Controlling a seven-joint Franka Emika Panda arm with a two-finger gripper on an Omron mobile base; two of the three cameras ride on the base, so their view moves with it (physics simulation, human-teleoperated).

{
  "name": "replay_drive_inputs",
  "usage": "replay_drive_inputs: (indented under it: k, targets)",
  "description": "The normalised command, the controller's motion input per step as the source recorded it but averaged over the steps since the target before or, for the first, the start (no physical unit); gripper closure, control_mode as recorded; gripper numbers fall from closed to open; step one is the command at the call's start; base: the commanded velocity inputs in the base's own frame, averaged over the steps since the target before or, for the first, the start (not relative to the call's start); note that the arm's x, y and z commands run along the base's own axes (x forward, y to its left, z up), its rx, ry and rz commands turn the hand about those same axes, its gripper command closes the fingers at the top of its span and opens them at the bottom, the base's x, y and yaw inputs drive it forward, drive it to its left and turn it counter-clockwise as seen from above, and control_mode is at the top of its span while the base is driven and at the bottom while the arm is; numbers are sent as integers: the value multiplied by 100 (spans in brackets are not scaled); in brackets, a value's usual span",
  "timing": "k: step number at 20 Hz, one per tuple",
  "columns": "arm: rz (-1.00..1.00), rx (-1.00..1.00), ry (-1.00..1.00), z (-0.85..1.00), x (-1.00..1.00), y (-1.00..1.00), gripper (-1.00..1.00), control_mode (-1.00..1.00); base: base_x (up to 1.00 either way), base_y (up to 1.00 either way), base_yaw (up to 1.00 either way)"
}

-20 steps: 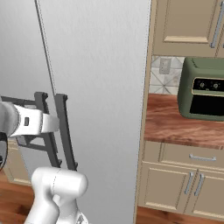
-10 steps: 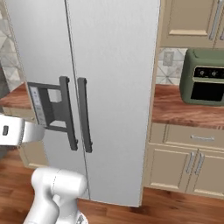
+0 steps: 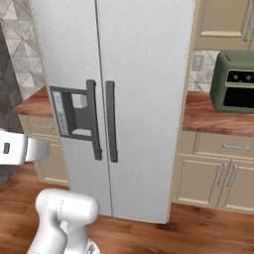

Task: Take the cupcake and donut from the fridge and place them on the empty tray on the dining counter.

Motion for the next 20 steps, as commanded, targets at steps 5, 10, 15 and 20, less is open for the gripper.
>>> replay_drive_inputs:
  k: [5,10,15,20]
  targets:
    - [0,0,0,0,0,0,-100,100,-13,9,0]
    - [0,0,0,0,0,0,-100,100,33,0,0]
    - [0,0,0,0,0,0,-100,100,34,0,0]
    - [0,0,2,-2,23,0,-100,-100,9,0,0]
